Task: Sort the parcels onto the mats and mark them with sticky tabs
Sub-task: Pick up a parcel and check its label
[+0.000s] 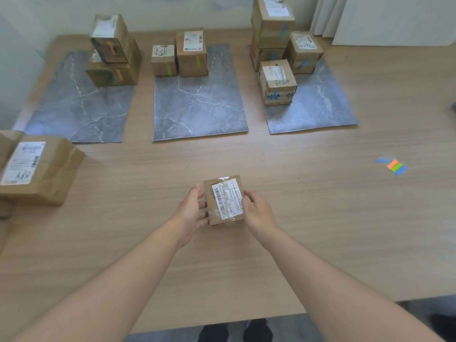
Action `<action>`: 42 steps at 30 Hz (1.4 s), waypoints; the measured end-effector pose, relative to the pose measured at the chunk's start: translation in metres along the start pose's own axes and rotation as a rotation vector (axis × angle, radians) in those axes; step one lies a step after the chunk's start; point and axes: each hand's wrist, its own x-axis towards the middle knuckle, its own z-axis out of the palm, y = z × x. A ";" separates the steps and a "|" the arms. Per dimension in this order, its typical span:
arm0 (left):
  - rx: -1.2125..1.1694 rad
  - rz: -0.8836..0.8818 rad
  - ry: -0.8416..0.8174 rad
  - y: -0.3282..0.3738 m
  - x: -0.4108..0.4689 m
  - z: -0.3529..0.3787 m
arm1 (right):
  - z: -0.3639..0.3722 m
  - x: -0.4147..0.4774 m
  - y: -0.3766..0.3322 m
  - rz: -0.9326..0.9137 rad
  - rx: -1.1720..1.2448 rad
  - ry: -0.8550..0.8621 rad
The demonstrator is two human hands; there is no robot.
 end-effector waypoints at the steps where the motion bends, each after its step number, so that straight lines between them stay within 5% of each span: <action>1: 0.002 -0.006 0.003 0.000 0.002 -0.001 | -0.001 0.002 -0.002 0.015 -0.007 -0.006; 10: 0.108 -0.016 0.009 0.007 0.001 -0.011 | -0.008 0.004 -0.013 0.087 -0.046 -0.010; 26: 0.256 0.373 -0.131 0.104 -0.105 0.051 | -0.071 -0.056 -0.105 -0.127 0.116 0.290; 42: 0.435 0.262 -0.341 0.068 -0.095 0.198 | -0.196 -0.045 -0.027 0.032 0.340 0.496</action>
